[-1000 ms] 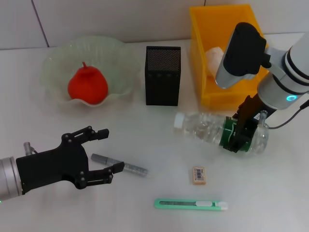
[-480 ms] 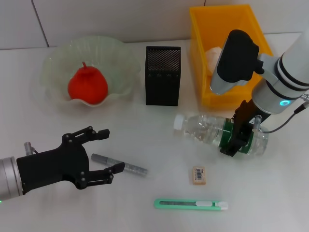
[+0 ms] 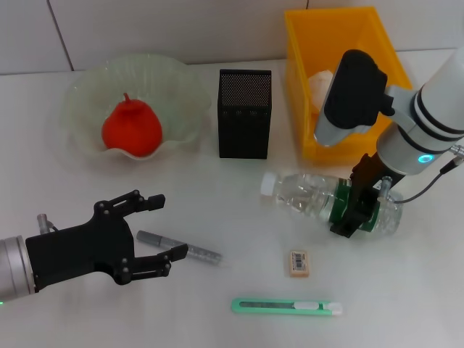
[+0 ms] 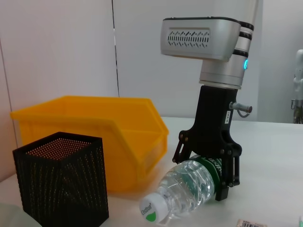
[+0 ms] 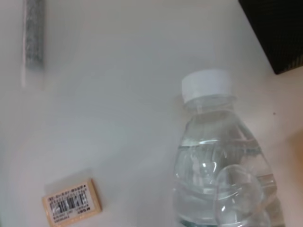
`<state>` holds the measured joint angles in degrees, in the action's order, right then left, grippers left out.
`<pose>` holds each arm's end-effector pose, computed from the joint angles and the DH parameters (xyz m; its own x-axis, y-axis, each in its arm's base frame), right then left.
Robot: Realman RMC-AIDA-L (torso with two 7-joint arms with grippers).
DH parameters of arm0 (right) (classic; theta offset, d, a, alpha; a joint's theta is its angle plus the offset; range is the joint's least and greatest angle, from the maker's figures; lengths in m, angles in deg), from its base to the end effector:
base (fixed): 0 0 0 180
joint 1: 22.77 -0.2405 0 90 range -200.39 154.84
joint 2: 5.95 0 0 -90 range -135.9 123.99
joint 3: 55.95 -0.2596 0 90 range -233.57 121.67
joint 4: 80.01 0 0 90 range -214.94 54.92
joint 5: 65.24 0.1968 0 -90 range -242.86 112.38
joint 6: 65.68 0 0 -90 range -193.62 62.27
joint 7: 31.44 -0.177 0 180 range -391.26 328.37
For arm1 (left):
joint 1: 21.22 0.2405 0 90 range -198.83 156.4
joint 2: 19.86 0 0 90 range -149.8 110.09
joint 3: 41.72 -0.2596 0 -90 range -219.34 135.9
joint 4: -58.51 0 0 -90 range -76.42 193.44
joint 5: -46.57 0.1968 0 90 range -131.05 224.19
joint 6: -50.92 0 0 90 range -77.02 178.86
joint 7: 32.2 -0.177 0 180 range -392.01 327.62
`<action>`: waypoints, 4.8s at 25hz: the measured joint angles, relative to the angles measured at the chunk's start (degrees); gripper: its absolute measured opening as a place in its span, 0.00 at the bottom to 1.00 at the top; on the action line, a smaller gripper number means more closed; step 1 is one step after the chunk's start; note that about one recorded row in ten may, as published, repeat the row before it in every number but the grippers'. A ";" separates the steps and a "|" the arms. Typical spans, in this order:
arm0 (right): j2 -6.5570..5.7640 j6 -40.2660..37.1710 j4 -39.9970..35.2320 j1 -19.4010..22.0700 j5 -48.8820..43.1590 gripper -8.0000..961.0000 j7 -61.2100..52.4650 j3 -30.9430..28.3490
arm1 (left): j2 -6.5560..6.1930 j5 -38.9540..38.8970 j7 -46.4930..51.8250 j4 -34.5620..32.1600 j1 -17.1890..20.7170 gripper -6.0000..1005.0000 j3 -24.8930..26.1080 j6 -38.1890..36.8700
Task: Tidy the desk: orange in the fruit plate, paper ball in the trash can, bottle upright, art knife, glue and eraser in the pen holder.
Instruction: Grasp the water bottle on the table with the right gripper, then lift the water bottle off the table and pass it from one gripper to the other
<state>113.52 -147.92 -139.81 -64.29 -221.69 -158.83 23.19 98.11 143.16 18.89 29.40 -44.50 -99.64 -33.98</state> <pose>0.2342 0.3691 -0.0521 0.7797 -0.4259 0.4590 -0.2777 -0.8922 -0.3561 -0.2595 0.2920 -0.0638 0.8680 0.0473 0.4943 0.1995 -0.9448 -0.2599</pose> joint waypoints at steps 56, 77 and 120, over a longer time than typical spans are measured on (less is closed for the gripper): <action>-0.29 1.30 -13.76 13.83 9.67 0.79 1.33 -1.18 | 0.24 -0.34 -1.28 0.02 -0.61 0.77 0.00 -0.22; -0.30 0.73 -13.24 13.00 9.18 0.79 0.29 -1.74 | 0.25 -0.25 -1.25 0.02 -0.71 0.76 0.00 -0.39; -0.05 3.16 -13.79 17.96 14.77 0.79 3.54 -1.35 | 0.34 -0.34 -1.26 0.11 -0.57 0.74 0.09 -0.39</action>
<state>113.47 -144.76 -153.61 -46.33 -206.92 -155.29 21.84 98.45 142.82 17.63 29.51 -45.07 -99.55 -34.37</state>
